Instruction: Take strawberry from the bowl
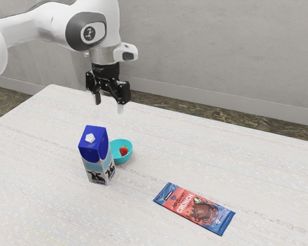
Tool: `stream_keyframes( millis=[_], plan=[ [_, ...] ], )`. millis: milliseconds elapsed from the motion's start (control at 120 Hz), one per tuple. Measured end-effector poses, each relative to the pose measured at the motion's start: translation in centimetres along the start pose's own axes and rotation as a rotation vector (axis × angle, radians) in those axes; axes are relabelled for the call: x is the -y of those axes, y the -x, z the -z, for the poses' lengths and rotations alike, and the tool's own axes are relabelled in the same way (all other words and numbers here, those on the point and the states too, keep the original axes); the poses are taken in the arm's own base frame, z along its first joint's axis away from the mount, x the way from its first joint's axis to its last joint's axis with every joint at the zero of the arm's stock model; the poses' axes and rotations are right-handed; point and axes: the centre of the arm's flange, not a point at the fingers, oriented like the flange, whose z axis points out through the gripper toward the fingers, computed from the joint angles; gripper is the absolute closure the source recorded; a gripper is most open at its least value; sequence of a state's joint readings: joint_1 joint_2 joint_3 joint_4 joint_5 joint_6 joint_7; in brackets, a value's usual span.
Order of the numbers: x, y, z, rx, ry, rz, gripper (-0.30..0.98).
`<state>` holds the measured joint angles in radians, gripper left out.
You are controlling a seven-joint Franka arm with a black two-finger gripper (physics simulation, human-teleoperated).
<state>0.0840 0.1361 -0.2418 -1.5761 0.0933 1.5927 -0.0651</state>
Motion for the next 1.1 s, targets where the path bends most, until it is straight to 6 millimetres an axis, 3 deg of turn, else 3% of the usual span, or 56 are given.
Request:
stream_keyframes(
  millis=[67,117,175,225,308,475,617,867,992,1100],
  plan=[
    [-0.5,0.1,0.8,-0.032,0.014,0.006,0.0],
    [-0.6,-0.6,0.1,-0.032,0.036,0.014,0.0],
    [0.1,-3.7,-3.2,-0.01,0.067,0.038,0.0],
    [2.6,-6.6,-7.2,0.021,0.091,0.094,0.0],
    [6.0,-9.8,-13.0,0.062,0.117,0.174,0.0],
    [7.6,-13.1,-17.6,0.02,0.171,0.255,0.0],
    [9.9,-13.9,-20.7,0.017,0.209,0.383,0.0],
    [12.5,-13.0,-23.7,0.064,0.258,0.602,0.01],
    [13.4,-12.2,-25.1,0.1,0.27,0.684,0.26],
    [13.4,-11.5,-26.6,0.138,0.292,0.746,0.39]
  ],
)
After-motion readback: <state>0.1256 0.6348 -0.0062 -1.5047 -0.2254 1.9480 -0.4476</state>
